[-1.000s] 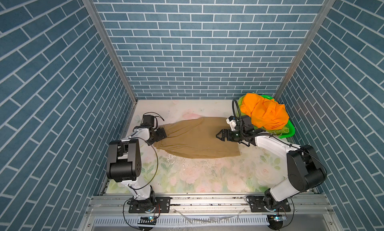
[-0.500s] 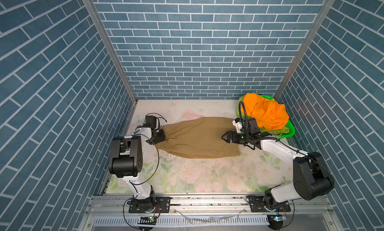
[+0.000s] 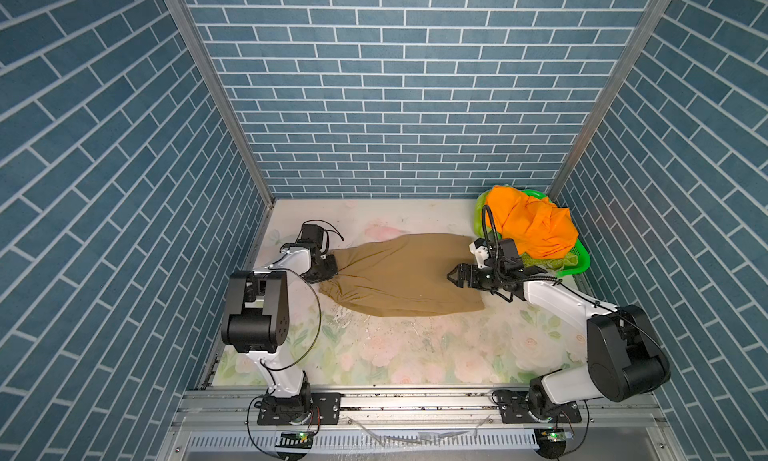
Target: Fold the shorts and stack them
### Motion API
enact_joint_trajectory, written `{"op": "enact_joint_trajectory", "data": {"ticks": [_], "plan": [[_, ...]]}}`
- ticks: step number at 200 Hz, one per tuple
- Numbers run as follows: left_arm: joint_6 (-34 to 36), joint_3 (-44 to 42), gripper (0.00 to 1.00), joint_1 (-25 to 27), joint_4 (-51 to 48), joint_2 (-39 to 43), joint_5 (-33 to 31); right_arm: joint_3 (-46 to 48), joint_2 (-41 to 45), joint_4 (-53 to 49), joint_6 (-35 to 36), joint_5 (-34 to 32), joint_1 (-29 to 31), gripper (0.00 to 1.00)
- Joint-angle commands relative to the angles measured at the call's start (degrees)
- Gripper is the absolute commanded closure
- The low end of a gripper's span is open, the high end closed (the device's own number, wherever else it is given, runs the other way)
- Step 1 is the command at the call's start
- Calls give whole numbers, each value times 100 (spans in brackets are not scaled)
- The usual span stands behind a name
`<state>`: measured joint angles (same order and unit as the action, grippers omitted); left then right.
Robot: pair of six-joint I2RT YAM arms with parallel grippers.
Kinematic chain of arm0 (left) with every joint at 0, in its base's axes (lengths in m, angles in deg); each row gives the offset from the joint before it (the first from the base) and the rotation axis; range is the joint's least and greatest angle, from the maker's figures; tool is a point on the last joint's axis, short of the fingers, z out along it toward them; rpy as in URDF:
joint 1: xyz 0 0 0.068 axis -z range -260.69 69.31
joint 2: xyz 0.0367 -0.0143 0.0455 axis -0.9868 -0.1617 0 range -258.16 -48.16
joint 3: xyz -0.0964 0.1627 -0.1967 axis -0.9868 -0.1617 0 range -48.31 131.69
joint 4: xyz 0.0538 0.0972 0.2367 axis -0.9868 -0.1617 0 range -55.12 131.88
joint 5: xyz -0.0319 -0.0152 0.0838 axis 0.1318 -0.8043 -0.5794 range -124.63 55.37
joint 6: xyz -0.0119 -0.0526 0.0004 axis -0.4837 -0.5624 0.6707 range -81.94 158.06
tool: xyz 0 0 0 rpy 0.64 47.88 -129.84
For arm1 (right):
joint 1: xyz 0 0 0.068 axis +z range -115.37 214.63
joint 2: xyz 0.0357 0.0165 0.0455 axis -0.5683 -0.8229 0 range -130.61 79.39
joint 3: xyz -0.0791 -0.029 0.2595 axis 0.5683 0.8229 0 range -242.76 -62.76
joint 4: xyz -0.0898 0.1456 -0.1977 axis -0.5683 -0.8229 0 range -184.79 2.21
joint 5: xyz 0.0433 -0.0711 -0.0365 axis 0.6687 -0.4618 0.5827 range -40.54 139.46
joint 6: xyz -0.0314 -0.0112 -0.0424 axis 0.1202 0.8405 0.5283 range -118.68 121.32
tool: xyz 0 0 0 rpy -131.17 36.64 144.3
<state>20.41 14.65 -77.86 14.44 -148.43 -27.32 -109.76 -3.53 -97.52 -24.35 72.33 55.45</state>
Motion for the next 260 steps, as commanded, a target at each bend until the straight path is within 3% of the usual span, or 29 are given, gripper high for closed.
{"op": "enact_joint_trajectory", "data": {"ticks": [1, 29, 81, 124, 167, 221, 260], "plan": [[88, 391, 100, 200, -544, 272, -180, 72, 184, 267, -269, 107, -17, 1], [182, 1013, 100, 545, -1094, 354, -400, 332, 207, 976, -996, 249, 288, 1], [244, 1989, 100, 1038, -1650, 312, -685, 292, -440, 2219, -1958, -721, 1756, 1], [413, 2694, 100, 1300, -2027, 145, -810, -856, -1346, 1069, -1000, -1647, 2423, 1], [455, 2764, 100, 1396, -2046, 168, -837, -1563, -2037, 150, -252, -2729, 2941, 1], [462, 2783, 100, 1413, -2049, 183, -830, -2345, -2921, -495, 113, -3870, 3615, 1], [541, 2810, 100, 1413, -2065, 171, -884, -2457, -3084, -652, 95, -3966, 3666, 1]]}}
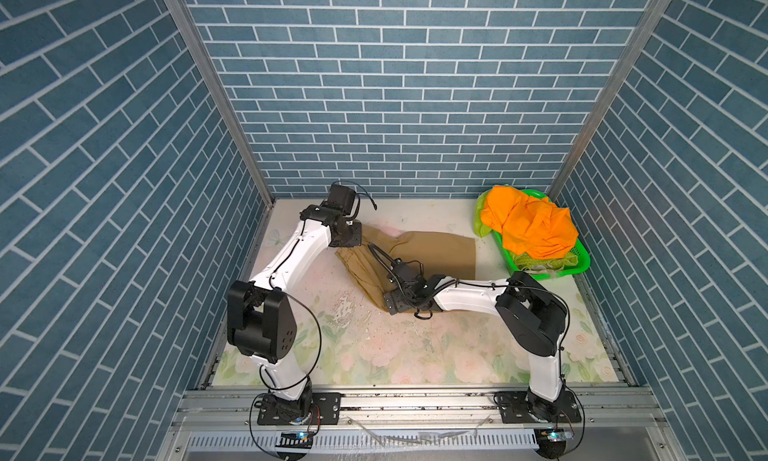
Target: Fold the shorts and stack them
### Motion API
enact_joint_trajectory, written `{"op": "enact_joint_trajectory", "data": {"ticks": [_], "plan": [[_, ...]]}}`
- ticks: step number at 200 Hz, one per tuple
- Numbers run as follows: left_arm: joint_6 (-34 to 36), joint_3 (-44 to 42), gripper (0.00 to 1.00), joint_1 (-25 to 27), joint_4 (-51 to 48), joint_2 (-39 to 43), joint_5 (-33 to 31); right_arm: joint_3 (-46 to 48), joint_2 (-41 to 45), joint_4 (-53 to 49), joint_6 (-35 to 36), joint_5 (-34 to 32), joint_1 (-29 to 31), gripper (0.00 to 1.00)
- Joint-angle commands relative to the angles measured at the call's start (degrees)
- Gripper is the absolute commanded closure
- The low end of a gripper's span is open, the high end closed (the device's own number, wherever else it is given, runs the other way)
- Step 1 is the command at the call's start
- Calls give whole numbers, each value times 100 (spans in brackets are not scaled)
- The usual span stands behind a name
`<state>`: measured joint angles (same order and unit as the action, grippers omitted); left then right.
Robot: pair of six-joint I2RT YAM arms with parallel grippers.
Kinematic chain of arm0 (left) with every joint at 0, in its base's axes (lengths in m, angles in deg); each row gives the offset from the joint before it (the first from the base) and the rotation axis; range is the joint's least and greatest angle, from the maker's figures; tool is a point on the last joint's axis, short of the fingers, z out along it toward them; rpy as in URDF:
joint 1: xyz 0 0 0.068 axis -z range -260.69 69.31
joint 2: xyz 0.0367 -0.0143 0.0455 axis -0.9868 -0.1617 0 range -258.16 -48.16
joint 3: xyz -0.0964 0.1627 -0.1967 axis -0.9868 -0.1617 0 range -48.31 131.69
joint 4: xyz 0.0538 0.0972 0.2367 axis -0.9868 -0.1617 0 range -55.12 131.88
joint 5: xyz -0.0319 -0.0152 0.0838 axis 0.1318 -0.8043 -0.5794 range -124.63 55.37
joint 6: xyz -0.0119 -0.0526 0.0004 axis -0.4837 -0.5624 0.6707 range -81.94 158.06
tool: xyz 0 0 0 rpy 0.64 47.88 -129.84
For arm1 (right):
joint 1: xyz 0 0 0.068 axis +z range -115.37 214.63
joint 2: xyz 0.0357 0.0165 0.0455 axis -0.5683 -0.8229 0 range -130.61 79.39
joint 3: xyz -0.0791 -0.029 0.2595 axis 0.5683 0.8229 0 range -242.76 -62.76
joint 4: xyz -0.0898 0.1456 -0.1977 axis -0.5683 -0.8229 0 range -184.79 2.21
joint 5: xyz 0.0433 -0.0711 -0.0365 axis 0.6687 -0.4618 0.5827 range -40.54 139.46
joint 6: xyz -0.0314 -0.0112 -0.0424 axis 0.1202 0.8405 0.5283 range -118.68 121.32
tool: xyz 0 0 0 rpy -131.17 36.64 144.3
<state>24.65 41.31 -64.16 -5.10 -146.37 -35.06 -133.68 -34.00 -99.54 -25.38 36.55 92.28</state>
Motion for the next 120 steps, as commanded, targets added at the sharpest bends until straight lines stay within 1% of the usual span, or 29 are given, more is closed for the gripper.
{"op": "enact_joint_trajectory", "data": {"ticks": [1, 28, 46, 60, 75, 92, 120], "plan": [[127, 147, 100, 43, -110, -33, -117, -64, -23, -451, 203, -392, -17, 1], [250, 221, 100, 35, -203, -88, -259, -69, 576, -514, 399, -484, -160, 1], [294, 281, 100, 38, -250, -110, -275, -126, 908, -504, 381, -159, -599, 1], [287, 292, 100, 43, -245, -88, -243, -343, 919, -533, 376, 26, -982, 1], [285, 294, 100, 51, -228, -58, -218, -778, 699, -626, 410, 165, -1317, 1], [277, 300, 100, 69, -225, -57, -218, -1405, 210, -662, 395, 280, -1552, 1], [255, 270, 100, 78, -189, -59, -169, -2601, -715, -783, 463, 14, -1631, 1]]}}
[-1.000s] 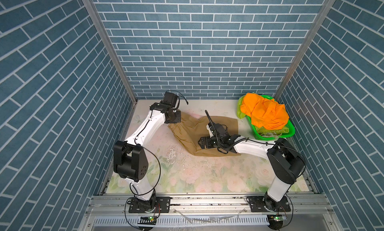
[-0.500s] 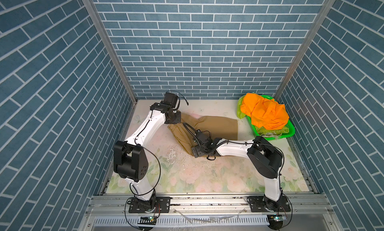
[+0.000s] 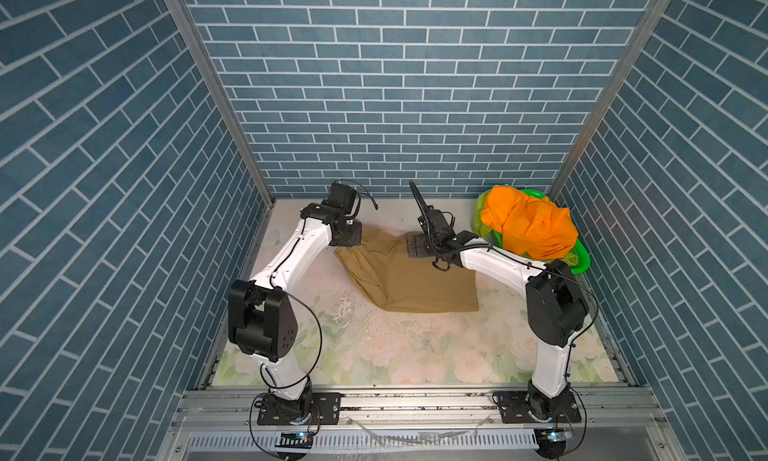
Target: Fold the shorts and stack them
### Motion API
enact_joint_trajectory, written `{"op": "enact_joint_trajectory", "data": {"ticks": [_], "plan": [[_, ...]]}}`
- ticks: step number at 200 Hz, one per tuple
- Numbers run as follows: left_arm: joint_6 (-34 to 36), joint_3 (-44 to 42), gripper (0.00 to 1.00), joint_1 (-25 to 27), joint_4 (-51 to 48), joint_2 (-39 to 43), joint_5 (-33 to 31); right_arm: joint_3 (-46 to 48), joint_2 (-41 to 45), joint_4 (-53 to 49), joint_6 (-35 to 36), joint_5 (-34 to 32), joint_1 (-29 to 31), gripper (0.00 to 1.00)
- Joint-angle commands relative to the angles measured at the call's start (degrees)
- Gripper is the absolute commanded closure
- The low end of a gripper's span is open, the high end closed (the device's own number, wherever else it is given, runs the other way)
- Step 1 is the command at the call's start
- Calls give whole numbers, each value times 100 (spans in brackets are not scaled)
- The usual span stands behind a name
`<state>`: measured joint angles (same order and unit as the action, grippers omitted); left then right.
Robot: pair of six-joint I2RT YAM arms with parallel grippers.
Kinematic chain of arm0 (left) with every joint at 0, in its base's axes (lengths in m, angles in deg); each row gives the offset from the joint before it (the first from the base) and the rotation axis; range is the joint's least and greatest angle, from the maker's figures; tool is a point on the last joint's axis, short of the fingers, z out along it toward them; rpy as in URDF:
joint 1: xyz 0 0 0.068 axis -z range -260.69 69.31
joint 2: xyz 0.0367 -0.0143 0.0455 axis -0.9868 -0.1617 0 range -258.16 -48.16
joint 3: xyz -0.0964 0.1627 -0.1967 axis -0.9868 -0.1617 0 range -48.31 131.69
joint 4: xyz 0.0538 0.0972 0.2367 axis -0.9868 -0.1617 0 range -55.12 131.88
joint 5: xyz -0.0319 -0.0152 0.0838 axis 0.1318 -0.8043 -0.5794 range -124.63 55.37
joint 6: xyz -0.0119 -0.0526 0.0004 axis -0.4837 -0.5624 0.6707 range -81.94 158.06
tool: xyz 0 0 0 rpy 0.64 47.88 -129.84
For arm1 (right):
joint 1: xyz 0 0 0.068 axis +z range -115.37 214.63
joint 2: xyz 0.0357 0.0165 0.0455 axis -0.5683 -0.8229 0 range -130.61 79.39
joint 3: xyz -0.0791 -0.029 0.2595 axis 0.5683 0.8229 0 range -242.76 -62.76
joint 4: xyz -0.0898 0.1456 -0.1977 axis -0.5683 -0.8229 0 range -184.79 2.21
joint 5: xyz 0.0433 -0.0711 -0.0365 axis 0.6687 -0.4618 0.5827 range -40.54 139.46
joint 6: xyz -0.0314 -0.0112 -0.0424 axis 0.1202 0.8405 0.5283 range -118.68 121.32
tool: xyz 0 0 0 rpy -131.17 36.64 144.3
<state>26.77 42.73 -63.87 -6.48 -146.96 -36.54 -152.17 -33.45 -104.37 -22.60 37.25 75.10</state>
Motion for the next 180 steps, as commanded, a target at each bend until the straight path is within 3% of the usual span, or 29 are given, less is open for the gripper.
{"op": "enact_joint_trajectory", "data": {"ticks": [1, 52, 134, 154, 180], "plan": [[41, 130, 100, 50, -51, -4, -20, -801, -808, -310, 186, -59, 77, 1], [39, 96, 100, 58, -17, 76, 19, -2570, -2378, -762, 317, -311, -38, 2], [13, 97, 100, 182, -38, 73, 147, -4587, -3805, -1946, 315, -893, -73, 2], [38, 164, 100, 190, -130, 7, 106, -4804, -3758, -2045, 353, -769, -76, 2], [100, 362, 100, 190, -348, -85, -62, -4549, -3073, -2037, 318, -430, -103, 2]]}}
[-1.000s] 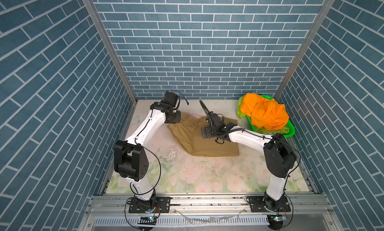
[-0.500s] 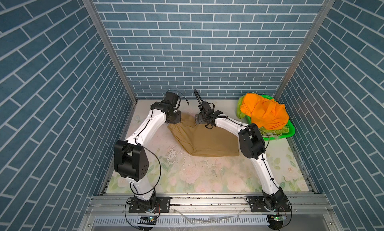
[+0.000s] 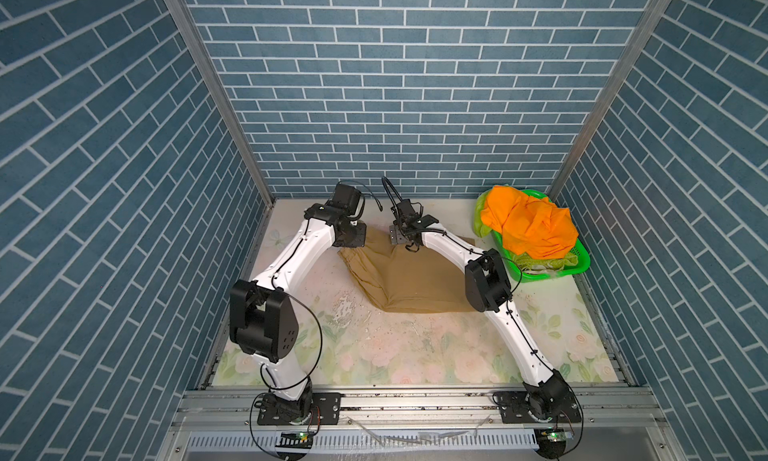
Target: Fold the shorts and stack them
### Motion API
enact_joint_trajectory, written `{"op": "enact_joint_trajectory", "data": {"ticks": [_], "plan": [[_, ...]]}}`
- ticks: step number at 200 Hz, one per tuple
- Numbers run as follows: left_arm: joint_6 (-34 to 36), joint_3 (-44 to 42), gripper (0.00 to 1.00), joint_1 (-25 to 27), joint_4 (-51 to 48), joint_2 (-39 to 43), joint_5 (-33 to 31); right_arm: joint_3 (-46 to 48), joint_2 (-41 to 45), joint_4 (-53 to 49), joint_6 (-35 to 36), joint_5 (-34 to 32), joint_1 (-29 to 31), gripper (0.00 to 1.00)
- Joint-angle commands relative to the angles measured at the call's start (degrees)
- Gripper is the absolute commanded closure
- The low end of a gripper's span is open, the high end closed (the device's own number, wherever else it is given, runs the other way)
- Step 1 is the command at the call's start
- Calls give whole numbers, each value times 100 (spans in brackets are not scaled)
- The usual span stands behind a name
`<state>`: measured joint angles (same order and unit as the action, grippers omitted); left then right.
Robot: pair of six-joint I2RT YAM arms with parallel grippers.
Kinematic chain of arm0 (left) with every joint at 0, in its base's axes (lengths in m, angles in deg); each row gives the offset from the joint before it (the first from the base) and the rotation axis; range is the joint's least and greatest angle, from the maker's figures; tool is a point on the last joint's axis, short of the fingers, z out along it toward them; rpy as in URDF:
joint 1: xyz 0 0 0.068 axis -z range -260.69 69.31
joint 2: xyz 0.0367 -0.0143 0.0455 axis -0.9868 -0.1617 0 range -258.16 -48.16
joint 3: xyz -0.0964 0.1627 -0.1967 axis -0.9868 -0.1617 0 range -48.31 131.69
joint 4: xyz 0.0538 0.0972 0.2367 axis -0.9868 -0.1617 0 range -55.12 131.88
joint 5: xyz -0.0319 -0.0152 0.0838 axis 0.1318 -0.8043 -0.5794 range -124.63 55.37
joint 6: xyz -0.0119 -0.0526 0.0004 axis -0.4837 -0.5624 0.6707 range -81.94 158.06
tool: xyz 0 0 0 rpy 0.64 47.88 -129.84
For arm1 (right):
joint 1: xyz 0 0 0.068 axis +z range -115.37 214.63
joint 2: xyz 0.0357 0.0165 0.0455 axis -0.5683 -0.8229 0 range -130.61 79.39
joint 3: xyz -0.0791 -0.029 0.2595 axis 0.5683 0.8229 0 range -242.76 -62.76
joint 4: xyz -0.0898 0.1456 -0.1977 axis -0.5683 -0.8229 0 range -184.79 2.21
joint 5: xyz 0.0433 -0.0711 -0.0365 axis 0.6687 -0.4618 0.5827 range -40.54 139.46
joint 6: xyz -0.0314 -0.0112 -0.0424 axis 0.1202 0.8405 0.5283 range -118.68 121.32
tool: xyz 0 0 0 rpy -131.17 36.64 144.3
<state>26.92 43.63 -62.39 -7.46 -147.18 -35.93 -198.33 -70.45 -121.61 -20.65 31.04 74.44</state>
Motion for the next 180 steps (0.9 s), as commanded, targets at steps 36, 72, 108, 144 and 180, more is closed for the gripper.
{"op": "enact_joint_trajectory", "data": {"ticks": [36, 72, 108, 144, 180], "plan": [[64, 584, 100, 193, -479, -211, -316, 1609, 2188, 51, 46, 616, -224, 1], [43, 1094, 100, 514, -882, -689, -710, 3714, 3942, 678, -70, 1037, -477, 2], [-113, 1844, 100, 949, -1385, -1280, -1082, 5324, 5252, 936, -69, 1233, -808, 1], [-400, 2580, 100, 1428, -1616, -1818, -962, 6652, 6073, 1169, -176, 1505, -1295, 2], [-719, 3674, 100, 1940, -2002, -2643, -871, 7791, 6640, 1660, -501, 2052, -1876, 1]]}}
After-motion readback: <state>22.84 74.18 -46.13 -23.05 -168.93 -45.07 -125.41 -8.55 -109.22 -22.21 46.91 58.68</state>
